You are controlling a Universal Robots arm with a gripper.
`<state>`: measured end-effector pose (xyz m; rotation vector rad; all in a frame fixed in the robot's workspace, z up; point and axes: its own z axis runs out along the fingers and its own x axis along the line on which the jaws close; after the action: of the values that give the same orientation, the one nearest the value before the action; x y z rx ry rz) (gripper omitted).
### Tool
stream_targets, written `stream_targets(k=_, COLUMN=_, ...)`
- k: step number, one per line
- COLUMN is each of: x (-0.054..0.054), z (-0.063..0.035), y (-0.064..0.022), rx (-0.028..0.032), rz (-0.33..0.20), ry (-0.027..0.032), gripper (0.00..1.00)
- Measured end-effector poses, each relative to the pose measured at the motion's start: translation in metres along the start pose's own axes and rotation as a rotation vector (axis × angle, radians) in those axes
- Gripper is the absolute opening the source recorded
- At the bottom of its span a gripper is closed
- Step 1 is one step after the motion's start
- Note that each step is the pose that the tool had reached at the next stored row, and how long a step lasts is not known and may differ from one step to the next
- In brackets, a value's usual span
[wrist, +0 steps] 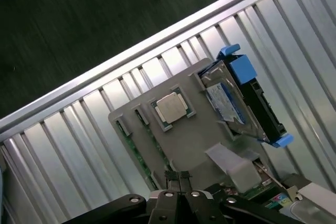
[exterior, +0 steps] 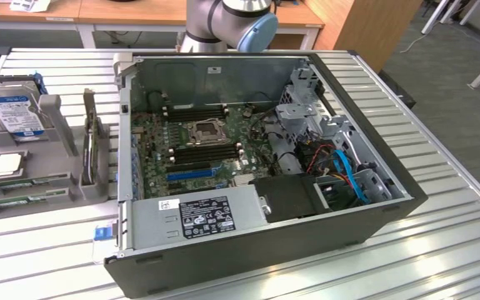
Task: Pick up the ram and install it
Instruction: 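Pick up the ram and move it above insertion slot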
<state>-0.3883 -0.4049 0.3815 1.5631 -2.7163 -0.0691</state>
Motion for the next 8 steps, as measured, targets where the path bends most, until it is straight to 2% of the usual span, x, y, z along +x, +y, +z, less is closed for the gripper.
stream_targets(k=8, x=0.0000, z=0.0000, y=0.0000, rx=-0.0011, rz=-0.106, ry=0.0055, gripper=0.10)
